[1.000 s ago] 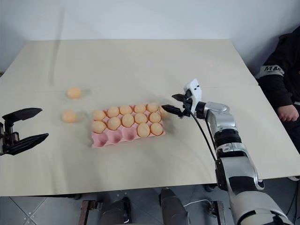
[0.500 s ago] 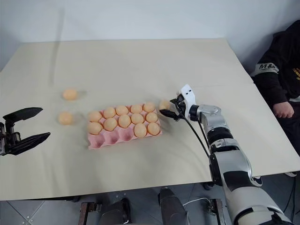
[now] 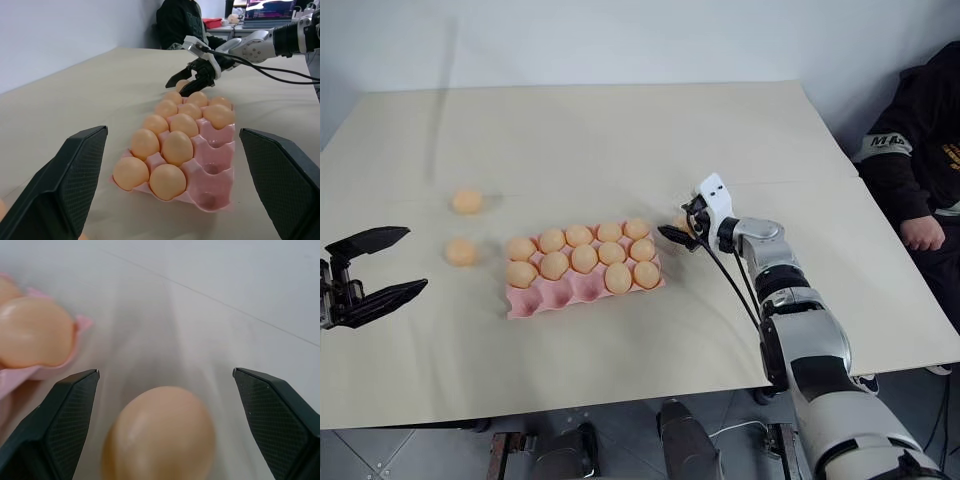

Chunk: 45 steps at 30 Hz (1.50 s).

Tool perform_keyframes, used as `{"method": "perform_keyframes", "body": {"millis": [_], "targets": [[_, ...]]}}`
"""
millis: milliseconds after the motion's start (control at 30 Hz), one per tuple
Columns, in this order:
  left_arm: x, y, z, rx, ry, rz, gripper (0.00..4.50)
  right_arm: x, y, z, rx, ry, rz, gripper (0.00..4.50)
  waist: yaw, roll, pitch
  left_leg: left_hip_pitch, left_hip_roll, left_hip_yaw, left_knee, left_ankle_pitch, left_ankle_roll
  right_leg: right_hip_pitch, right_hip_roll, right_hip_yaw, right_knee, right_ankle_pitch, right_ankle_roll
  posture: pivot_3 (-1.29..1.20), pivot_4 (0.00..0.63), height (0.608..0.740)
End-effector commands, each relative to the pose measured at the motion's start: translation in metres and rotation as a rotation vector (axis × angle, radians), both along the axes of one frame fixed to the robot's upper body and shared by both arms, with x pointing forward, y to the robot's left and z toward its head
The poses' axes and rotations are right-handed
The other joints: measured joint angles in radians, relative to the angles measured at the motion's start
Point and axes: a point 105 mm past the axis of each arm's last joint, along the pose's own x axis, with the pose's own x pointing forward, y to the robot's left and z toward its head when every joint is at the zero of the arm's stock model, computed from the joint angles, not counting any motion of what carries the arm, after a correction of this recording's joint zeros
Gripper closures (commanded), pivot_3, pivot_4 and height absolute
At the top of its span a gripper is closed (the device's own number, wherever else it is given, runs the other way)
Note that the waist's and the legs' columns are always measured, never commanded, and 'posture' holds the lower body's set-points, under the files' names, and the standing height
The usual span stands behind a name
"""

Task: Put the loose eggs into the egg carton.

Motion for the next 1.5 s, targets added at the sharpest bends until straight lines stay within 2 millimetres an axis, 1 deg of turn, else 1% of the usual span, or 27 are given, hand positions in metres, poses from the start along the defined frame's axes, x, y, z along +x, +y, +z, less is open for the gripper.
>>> {"method": "perform_keyframes", "body": {"millis": [33,100,233,267,333,433,500,567,600,633,733,767,800,900,967,1033,1100,1133,1300,1400,1500], "targets": [[-0.003,-0.004,0.012,0.011,-0.055,-0.013,0.00,0.005,-0.001,0.010,-0.016,-0.039,-0.024,0.40,0.000,0.000,0.000,0.000,0.000,0.000,0.000,0.000,0.000,0.000,0.000,0.000,0.000,0.000,0.000,0.00,0.150,0.740],[-0.003,-0.005,0.012,0.013,-0.057,-0.012,0.00,0.002,0.000,0.009,-0.027,-0.034,0.005,0.95,-0.002,0.000,0.000,0.000,0.000,0.000,0.000,0.000,0.000,0.000,0.000,0.000,0.000,0.000,0.000,0.00,0.150,0.740],[-0.004,-0.005,0.012,0.013,-0.062,-0.006,0.00,-0.002,-0.004,0.005,-0.057,-0.027,0.041,2.35,-0.004,0.000,0.000,0.000,0.000,0.000,0.000,0.000,0.000,0.000,0.000,0.000,0.000,0.000,0.000,0.00,0.150,0.740],[-0.003,-0.005,0.012,0.013,-0.062,-0.004,0.00,-0.002,-0.006,0.004,-0.056,-0.025,0.038,2.47,-0.005,0.000,0.000,0.000,0.000,0.000,0.000,0.000,0.000,0.000,0.000,0.000,0.000,0.000,0.000,0.00,0.150,0.740],[-0.003,-0.005,0.012,0.012,-0.062,-0.001,0.00,-0.002,-0.008,0.007,-0.044,-0.039,0.040,2.53,-0.006,0.000,0.000,0.000,0.000,0.000,0.000,0.000,0.000,0.000,0.000,0.000,0.000,0.000,0.000,0.00,0.150,0.740],[-0.002,-0.005,0.011,0.010,-0.063,-0.001,0.00,-0.002,-0.008,0.019,-0.023,-0.074,0.049,2.53,-0.011,0.000,0.000,0.000,0.000,0.000,0.000,0.000,0.000,0.000,0.000,0.000,0.000,0.000,0.000,0.00,0.150,0.740],[-0.002,-0.006,0.010,0.009,-0.061,-0.004,0.00,-0.003,-0.005,0.035,-0.022,-0.126,0.084,2.53,-0.014,0.000,0.000,0.000,0.000,0.000,0.000,0.000,0.000,0.000,0.000,0.000,0.000,0.000,0.000,0.00,0.150,0.740],[-0.003,-0.006,0.010,0.007,-0.058,-0.011,0.00,-0.007,0.002,0.062,0.019,-0.190,0.122,2.53,-0.015,0.000,0.000,0.000,0.000,0.000,0.000,0.000,0.000,0.000,0.000,0.000,0.000,0.000,0.000,0.00,0.150,0.740],[-0.003,-0.006,0.010,0.004,-0.056,-0.015,0.00,-0.012,0.006,0.072,0.032,-0.211,0.149,2.53,-0.015,0.001,0.000,0.000,0.000,0.000,0.000,0.000,0.000,0.000,0.000,0.000,0.001,0.000,0.000,0.00,0.150,0.740],[-0.004,-0.006,0.010,0.003,-0.055,-0.017,0.00,-0.017,0.009,0.078,0.039,-0.222,0.167,2.53,-0.014,0.001,0.000,0.000,0.000,0.000,0.000,0.000,0.000,0.000,0.000,0.000,0.001,0.000,0.001,0.00,0.150,0.740],[-0.006,-0.004,0.009,0.001,-0.044,-0.028,0.00,-0.044,0.026,0.083,0.028,-0.203,0.234,2.53,-0.010,0.000,0.000,0.000,0.000,-0.002,0.000,0.000,0.000,0.000,0.000,-0.001,0.002,-0.001,0.000,0.00,0.150,0.740],[-0.008,-0.003,0.009,0.002,-0.039,-0.033,0.00,-0.057,0.035,0.086,0.037,-0.208,0.263,2.53,-0.005,0.000,0.000,0.000,0.000,-0.003,0.000,0.000,-0.001,0.000,0.000,-0.002,0.003,-0.002,0.000,0.00,0.150,0.740],[-0.009,-0.002,0.009,0.004,-0.034,-0.040,0.00,-0.074,0.047,0.087,0.047,-0.201,0.311,2.53,-0.001,0.000,0.000,0.000,0.000,-0.003,-0.001,0.000,-0.001,0.000,0.000,-0.002,0.003,-0.002,-0.001,0.00,0.150,0.740],[-0.015,0.002,0.006,0.025,-0.012,-0.066,0.00,-0.114,0.077,0.084,0.061,-0.162,0.379,2.53,0.005,0.000,0.000,0.000,0.001,-0.003,-0.001,-0.001,-0.002,-0.002,0.001,-0.002,0.004,-0.004,-0.002,0.00,0.150,0.740],[-0.017,0.005,0.006,0.034,-0.005,-0.079,0.00,-0.130,0.090,0.079,0.059,-0.134,0.403,2.53,0.008,0.000,0.000,0.000,0.001,-0.002,-0.001,-0.001,-0.002,-0.002,0.001,-0.002,0.005,-0.004,-0.003,0.00,0.150,0.740],[-0.019,0.008,0.004,0.058,0.007,-0.090,0.00,-0.140,0.103,0.073,0.052,-0.109,0.415,2.53,0.011,-0.001,-0.001,0.000,0.001,-0.002,0.000,-0.001,-0.002,-0.002,0.000,-0.002,0.005,-0.005,-0.005,0.00,0.150,0.740],[-0.018,0.012,0.003,0.066,0.013,-0.086,0.00,-0.142,0.113,0.065,0.017,-0.092,0.413,2.53,0.012,-0.002,-0.001,0.000,0.000,-0.002,0.000,-0.001,-0.002,-0.002,0.000,-0.002,0.004,-0.011,-0.015,0.00,0.150,0.740],[-0.018,0.013,0.002,0.070,0.014,-0.081,0.00,-0.142,0.117,0.060,-0.001,-0.082,0.412,2.53,0.012,-0.003,-0.002,0.000,0.000,-0.002,0.000,-0.001,-0.002,-0.001,-0.001,-0.002,0.003,-0.011,-0.017,0.00,0.150,0.740],[-0.015,0.014,0.000,0.072,-0.002,-0.064,0.00,-0.146,0.137,0.042,-0.055,-0.069,0.449,2.53,0.014,-0.003,-0.002,-0.001,0.000,-0.002,-0.001,-0.001,-0.002,-0.001,-0.002,-0.002,0.001,-0.011,-0.017,0.00,0.150,0.740],[-0.017,0.013,-0.001,0.070,-0.005,-0.059,0.00,-0.143,0.140,0.034,-0.086,-0.076,0.451,2.53,0.014,-0.003,-0.002,-0.001,0.000,-0.002,-0.001,-0.002,-0.003,-0.002,-0.001,-0.003,0.000,-0.008,-0.011,0.00,0.150,0.740],[-0.020,0.014,-0.002,0.068,-0.006,-0.047,0.00,-0.141,0.141,0.031,-0.102,-0.078,0.454,2.53,0.010,-0.003,-0.002,-0.001,0.001,-0.002,-0.002,-0.003,-0.003,-0.002,-0.001,-0.003,0.000,-0.007,-0.009,0.00,0.150,0.740]]}}
